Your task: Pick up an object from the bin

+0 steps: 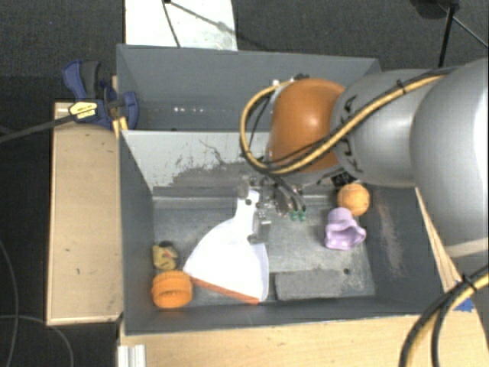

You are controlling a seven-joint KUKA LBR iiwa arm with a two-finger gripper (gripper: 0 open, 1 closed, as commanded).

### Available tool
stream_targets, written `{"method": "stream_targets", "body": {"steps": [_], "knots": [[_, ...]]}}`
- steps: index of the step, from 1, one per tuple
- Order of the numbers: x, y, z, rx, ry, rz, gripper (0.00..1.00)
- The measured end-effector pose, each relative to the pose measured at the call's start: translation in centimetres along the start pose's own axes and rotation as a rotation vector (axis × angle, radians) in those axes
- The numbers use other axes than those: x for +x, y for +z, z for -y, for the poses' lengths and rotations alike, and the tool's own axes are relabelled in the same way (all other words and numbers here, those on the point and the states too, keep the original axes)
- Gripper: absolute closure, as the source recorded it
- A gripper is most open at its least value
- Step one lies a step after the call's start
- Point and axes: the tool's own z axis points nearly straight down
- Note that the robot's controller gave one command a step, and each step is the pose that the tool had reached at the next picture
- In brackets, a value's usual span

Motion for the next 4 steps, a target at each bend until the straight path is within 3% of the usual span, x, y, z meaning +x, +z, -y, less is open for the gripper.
{"method": "stream_targets", "body": {"steps": [1, 2, 3, 4], "knots": [[1.4, 2.8, -2.2, -0.003, -0.209, 0.000, 0.00], [0.2, 3.8, -6.1, -0.003, -0.241, -0.003, 1.00], [0.2, 3.8, -6.1, -0.003, -0.240, -0.003, 1.00], [0.0, -1.2, -5.6, -0.002, -0.254, -0.006, 1.00]]}}
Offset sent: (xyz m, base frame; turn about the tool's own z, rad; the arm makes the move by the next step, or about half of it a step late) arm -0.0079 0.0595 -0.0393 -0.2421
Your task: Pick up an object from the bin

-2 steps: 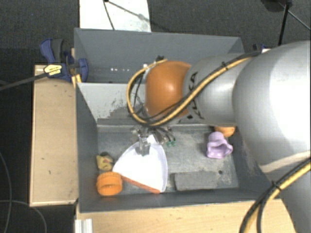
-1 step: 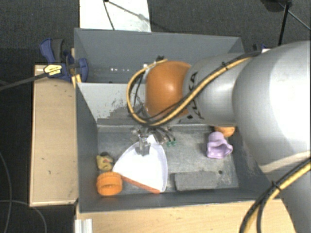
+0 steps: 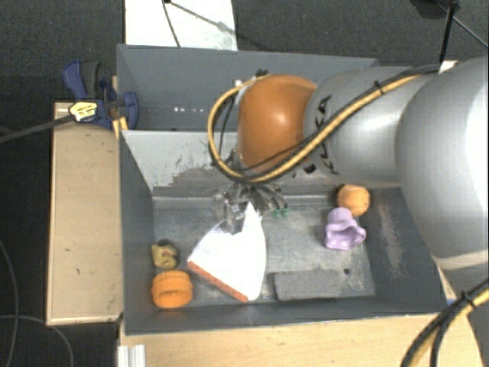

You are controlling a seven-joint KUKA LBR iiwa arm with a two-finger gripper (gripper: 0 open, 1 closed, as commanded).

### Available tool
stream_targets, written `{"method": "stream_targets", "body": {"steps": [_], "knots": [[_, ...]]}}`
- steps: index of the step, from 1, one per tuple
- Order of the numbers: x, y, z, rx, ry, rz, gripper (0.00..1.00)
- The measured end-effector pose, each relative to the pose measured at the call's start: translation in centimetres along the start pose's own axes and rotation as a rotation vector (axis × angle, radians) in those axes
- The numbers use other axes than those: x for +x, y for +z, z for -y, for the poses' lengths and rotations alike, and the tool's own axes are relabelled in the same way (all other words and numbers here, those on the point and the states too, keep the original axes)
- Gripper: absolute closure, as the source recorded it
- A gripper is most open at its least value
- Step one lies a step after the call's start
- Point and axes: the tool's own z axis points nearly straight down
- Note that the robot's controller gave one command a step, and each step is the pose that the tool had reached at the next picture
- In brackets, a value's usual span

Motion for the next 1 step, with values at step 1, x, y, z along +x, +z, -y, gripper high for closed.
{"method": "stream_targets", "body": {"steps": [1], "knots": [[0.00, 0.00, 0.00, 0.000, 0.001, 0.000, 1.00]]}}
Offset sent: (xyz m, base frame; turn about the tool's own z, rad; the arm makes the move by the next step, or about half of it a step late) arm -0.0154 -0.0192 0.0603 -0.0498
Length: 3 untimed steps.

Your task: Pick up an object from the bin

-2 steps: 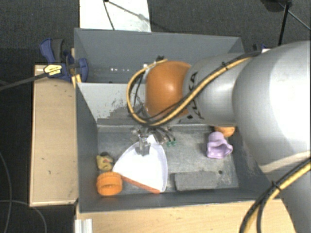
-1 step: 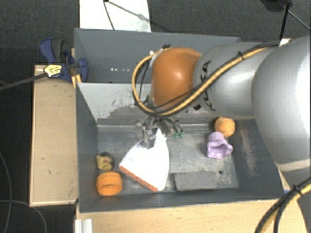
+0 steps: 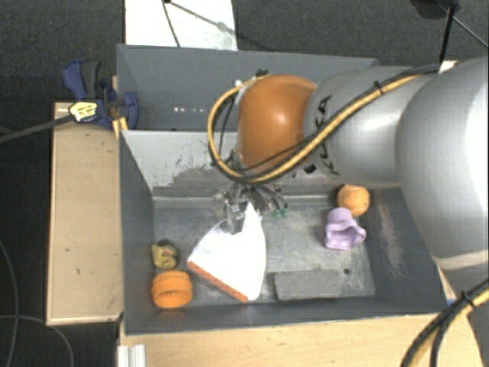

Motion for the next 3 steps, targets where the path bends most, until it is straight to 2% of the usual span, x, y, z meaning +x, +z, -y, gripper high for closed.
{"method": "stream_targets", "body": {"steps": [1, 2, 3], "knots": [[2.0, -6.1, 1.3, 0.000, -0.048, 0.000, 1.00], [2.0, -6.1, 1.3, 0.000, -0.048, 0.000, 1.00], [2.4, -9.9, 1.8, -0.002, -0.099, -0.007, 1.00]]}}
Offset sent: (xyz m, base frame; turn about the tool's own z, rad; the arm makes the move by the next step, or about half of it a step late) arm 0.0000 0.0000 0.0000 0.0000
